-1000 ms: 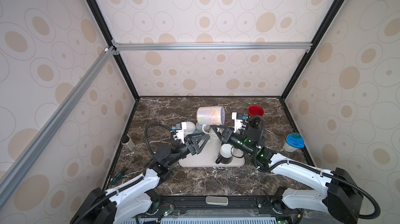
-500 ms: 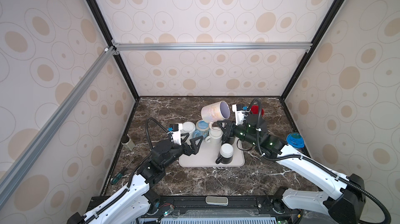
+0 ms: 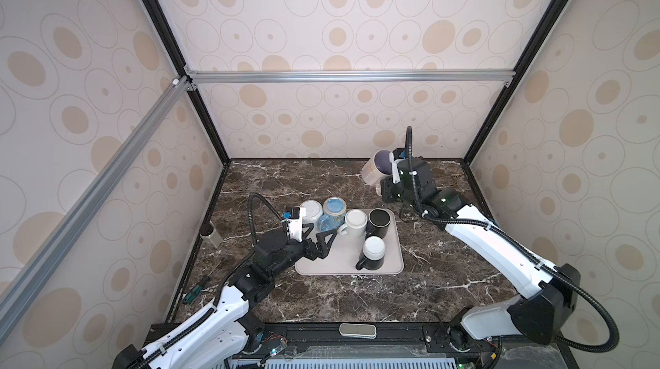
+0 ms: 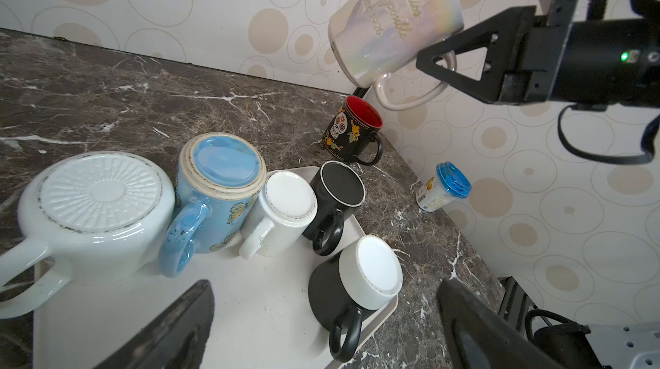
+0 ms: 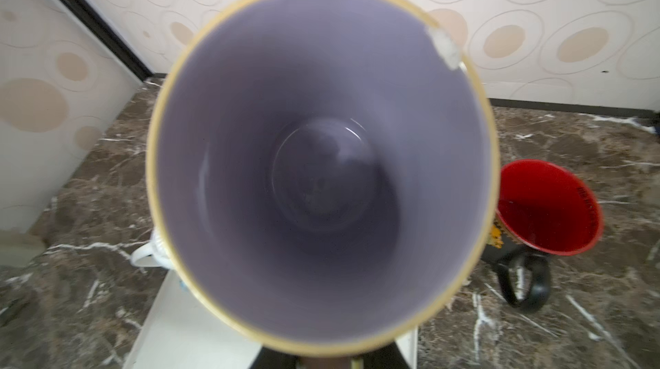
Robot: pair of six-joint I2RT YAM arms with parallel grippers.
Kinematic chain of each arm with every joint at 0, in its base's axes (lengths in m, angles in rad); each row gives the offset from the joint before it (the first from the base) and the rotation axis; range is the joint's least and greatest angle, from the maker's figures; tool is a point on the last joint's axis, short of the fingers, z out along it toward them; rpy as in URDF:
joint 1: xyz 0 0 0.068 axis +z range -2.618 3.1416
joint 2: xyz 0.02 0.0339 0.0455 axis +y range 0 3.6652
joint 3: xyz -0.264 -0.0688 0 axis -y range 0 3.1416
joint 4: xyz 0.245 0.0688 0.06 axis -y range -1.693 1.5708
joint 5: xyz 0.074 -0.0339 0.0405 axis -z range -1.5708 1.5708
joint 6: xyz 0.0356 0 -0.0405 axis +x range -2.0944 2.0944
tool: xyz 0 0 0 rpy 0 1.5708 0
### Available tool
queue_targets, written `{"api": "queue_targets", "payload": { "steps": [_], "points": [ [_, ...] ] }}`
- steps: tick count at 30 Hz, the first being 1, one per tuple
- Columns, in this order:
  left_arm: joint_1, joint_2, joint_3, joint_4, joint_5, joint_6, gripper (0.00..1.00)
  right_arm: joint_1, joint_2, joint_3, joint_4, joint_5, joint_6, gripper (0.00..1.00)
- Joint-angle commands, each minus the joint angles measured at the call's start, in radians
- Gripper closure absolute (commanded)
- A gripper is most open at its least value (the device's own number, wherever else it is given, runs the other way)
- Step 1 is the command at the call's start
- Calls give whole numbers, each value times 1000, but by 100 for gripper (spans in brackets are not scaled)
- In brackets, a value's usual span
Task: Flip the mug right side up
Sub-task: 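Carry the pink mug upright with the right gripper while the left releases and withdraws, then lower the upright pink mug beside the black skull-print mug with the right gripper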
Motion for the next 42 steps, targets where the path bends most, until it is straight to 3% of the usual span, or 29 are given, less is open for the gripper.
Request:
{"api": "queue_targets", "payload": {
  "steps": [1,18,42],
  "points": [
    [5,4,-1,8,13,13,2,-57,51,125,-9,37,-71,100],
    [4,104,39,-67,-63,46,2,-198,305,249,-33,-20,-110,100],
    [4,116,17,-64,-71,63,0,-248,418,247,-65,0,-117,100]
  ]
}}
